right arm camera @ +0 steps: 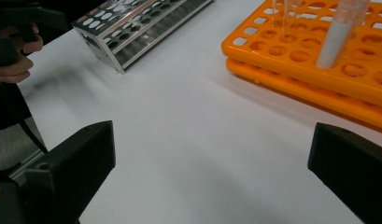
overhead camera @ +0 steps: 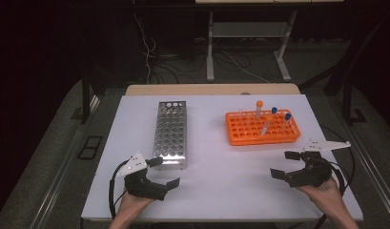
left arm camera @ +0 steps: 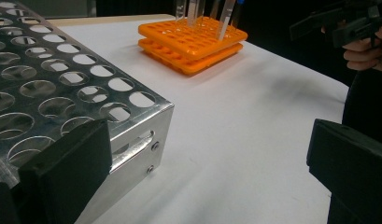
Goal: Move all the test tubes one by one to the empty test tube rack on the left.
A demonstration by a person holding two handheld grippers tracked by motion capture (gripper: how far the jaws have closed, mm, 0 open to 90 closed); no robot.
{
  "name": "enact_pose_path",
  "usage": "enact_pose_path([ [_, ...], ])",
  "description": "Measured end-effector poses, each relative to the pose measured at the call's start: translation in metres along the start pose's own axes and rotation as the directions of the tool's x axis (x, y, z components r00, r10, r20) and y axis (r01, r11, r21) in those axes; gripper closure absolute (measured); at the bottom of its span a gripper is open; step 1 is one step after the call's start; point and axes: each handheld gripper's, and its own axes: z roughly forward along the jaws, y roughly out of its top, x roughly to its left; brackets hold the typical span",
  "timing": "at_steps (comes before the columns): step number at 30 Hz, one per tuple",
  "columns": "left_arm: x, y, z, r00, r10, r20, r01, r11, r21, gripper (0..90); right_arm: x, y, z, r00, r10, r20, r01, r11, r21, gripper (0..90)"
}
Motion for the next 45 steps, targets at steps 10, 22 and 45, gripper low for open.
enact_pose_path([
  [10, 0.000, 0.000, 0.000, 1.0000, -0.003, 0.000, 0.003, 1.0000, 0.000, 0.0, -0.016, 0.012, -0.009, 0.9996, -0.007, 0.027, 0.006, 0.999, 0.033, 0.3],
  [22, 0.000, -0.001, -0.001, 1.0000, -0.004, 0.000, 0.004, 1.0000, 0.000, 0.0, -0.034, 0.029, -0.011, 0.9990, -0.010, 0.043, 0.008, 0.998, 0.056, 0.3],
  [45, 0.001, -0.001, -0.002, 1.0000, -0.006, -0.001, 0.006, 1.0000, 0.001, 0.0, -0.088, 0.052, 0.003, 0.9944, 0.030, 0.101, -0.038, 0.996, 0.078, 0.3],
])
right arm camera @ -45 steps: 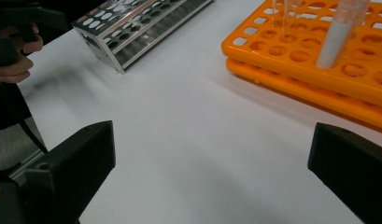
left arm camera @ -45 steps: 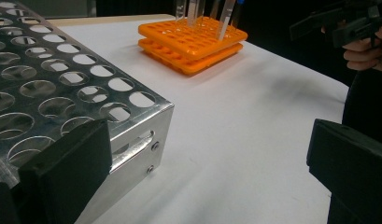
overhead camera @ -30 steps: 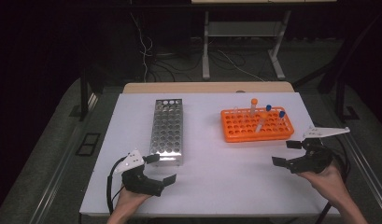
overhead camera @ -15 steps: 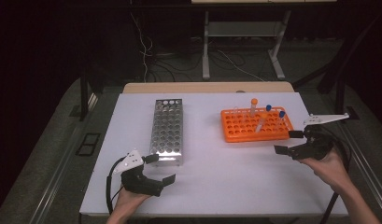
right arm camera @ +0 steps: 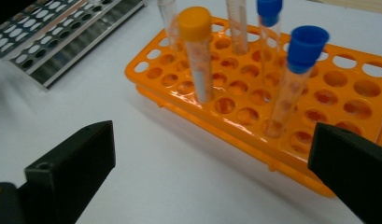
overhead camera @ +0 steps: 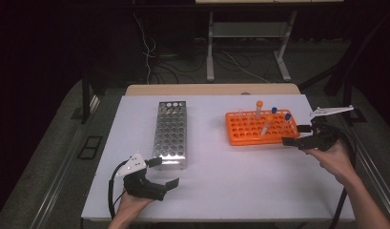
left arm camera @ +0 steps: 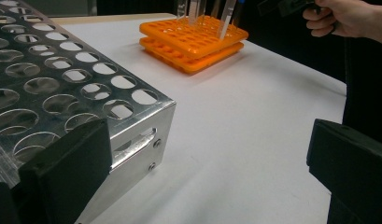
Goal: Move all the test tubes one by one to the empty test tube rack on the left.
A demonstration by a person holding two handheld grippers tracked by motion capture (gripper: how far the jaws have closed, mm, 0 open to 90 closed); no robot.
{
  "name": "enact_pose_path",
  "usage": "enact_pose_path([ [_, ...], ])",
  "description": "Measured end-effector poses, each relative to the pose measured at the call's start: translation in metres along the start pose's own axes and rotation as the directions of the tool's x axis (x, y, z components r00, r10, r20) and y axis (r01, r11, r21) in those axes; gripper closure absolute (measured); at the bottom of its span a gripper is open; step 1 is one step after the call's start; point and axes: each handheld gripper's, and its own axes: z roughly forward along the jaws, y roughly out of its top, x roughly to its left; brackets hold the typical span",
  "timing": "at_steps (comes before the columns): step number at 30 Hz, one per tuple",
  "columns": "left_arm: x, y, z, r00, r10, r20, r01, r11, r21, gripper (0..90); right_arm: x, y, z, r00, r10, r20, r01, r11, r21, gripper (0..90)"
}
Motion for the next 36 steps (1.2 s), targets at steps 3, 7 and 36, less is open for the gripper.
enact_pose_path([
  [3, 0.000, 0.000, 0.000, 1.0000, -0.001, -0.001, 0.001, 1.0000, -0.001, 0.0, -0.006, 0.000, 0.003, 1.0000, 0.003, 0.005, -0.003, 1.000, 0.000, 0.3],
  [7, 0.001, 0.000, 0.000, 1.0000, 0.000, -0.001, 0.000, 1.0000, -0.001, 0.0, -0.015, 0.000, 0.008, 0.9999, 0.010, 0.009, -0.010, 1.000, -0.008, 0.3],
  [36, 0.003, 0.000, -0.002, 1.0000, -0.001, -0.005, 0.001, 1.0000, 0.000, 0.0, -0.046, -0.003, 0.043, 0.9985, -0.015, 0.052, 0.017, 0.999, -0.038, 64.2],
])
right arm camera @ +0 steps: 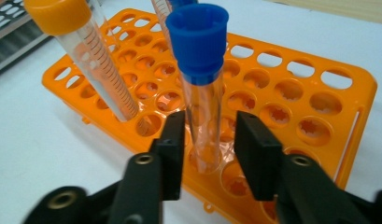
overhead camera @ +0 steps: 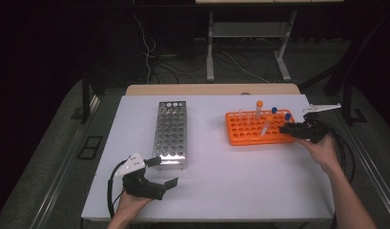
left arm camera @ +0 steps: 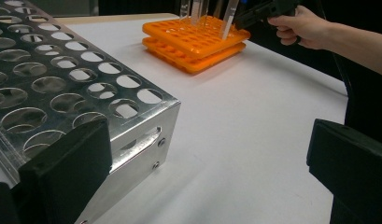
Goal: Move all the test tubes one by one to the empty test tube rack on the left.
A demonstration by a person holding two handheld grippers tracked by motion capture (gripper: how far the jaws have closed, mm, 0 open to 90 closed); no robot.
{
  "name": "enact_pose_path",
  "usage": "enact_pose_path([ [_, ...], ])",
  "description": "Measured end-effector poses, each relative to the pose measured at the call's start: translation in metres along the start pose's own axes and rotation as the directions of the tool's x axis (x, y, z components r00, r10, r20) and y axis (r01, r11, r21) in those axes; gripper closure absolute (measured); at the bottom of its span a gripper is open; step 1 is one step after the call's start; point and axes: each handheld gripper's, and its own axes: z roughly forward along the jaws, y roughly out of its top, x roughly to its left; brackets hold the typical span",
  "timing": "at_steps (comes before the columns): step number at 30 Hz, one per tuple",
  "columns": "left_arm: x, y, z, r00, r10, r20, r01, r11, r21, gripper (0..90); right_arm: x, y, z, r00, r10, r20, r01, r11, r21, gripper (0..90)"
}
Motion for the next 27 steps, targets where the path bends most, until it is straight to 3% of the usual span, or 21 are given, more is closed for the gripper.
enact_pose_path([
  [4, 0.000, 0.000, 0.000, 1.0000, 0.000, -0.001, 0.000, 1.0000, 0.000, 0.0, 0.002, 0.001, 0.002, 0.9998, -0.019, 0.008, 0.019, 1.000, -0.003, 75.1],
  [12, 0.000, 0.000, -0.001, 1.0000, 0.000, -0.002, 0.000, 1.0000, -0.002, 0.0, 0.008, 0.005, -0.002, 0.9983, -0.052, 0.027, 0.053, 0.999, -0.014, 75.5],
  [20, -0.002, 0.002, 0.000, 1.0000, 0.001, 0.009, -0.001, 1.0000, 0.007, 0.0, 0.016, 0.012, -0.021, 0.9960, -0.071, 0.053, 0.073, 0.997, -0.024, 75.7],
  [27, -0.003, 0.004, 0.000, 0.9999, 0.003, 0.014, -0.003, 1.0000, 0.005, 0.0, 0.028, 0.016, -0.037, 0.9938, -0.103, 0.042, 0.104, 0.994, -0.022, 75.9],
])
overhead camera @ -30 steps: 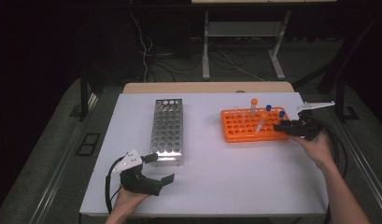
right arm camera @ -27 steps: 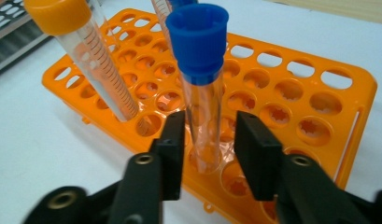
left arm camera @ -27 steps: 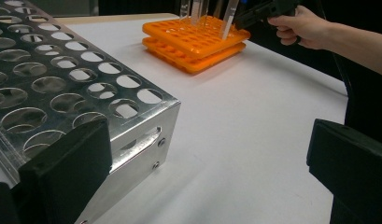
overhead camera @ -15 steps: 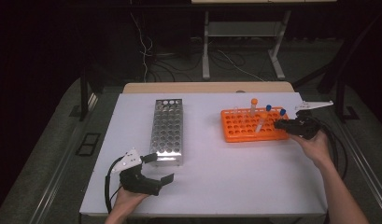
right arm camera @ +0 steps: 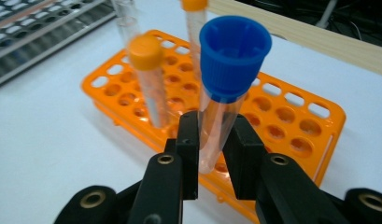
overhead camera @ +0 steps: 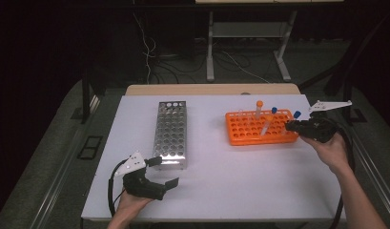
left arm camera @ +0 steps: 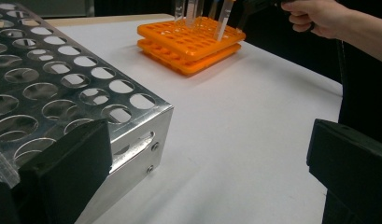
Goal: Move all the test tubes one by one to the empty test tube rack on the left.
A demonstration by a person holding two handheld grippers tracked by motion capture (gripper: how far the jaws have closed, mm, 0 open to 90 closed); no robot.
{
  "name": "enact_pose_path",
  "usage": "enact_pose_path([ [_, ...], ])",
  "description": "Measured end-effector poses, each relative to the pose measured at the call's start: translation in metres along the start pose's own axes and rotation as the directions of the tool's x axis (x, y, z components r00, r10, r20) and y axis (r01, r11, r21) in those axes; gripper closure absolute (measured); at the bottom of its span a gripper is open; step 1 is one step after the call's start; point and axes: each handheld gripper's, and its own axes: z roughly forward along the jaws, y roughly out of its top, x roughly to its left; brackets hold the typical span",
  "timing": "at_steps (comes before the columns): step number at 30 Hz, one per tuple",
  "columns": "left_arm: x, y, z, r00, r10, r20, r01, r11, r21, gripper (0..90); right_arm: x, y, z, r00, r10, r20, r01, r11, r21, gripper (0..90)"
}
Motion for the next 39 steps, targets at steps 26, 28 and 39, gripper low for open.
enact_pose_path([
  [26, -0.005, 0.032, 0.005, 0.9985, 0.038, 0.040, -0.040, 0.9975, 0.058, 0.0, 0.084, 0.030, -0.010, 0.9694, -0.135, -0.205, 0.143, 0.989, 0.024, 76.0],
  [28, -0.006, 0.038, 0.010, 0.9968, 0.050, 0.062, -0.056, 0.9939, 0.095, 0.0, 0.095, 0.036, -0.004, 0.9584, -0.161, -0.236, 0.174, 0.984, 0.033, 76.0],
  [39, -0.009, 0.061, 0.021, 0.9910, 0.093, 0.096, -0.107, 0.9836, 0.145, 0.0, 0.126, 0.055, 0.012, 0.9259, -0.215, -0.310, 0.238, 0.970, 0.037, 76.0],
])
